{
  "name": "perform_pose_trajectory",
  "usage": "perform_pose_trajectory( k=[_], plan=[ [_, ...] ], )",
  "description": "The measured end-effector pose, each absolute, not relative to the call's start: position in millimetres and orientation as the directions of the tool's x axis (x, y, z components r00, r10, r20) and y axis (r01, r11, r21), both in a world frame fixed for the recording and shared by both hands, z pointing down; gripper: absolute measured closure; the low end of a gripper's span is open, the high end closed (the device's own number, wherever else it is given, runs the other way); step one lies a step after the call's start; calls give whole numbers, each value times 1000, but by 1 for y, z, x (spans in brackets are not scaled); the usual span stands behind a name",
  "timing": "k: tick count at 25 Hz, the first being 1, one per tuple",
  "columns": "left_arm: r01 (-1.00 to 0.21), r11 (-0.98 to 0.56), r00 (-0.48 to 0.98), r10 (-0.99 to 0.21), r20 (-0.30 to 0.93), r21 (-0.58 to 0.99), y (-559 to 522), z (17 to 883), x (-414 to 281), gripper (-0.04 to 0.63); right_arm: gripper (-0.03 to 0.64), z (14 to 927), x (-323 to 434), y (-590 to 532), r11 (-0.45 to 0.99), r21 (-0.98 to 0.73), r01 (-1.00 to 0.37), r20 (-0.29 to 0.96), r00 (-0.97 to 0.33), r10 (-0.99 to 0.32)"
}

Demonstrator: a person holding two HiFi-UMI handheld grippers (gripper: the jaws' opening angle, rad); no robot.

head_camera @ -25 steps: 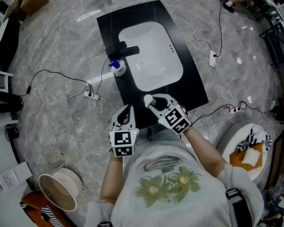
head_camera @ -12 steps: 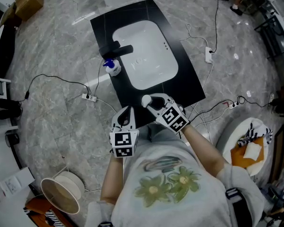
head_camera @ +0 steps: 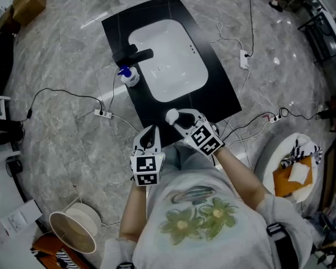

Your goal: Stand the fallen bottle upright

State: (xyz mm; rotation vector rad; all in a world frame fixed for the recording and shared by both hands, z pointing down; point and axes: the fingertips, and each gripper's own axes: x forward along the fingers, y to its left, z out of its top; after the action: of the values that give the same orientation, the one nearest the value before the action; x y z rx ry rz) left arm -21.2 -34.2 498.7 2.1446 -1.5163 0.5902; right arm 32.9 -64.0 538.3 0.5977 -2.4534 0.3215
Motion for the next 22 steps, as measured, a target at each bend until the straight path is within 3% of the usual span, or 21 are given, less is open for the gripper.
perform_pose_trajectory(
  k=[22],
  plan=[
    [-941,-326,320,-760,566,94,-15,493,-1,580,492,526,68,-42,806,-132,-577,596,-696,-400]
  ],
)
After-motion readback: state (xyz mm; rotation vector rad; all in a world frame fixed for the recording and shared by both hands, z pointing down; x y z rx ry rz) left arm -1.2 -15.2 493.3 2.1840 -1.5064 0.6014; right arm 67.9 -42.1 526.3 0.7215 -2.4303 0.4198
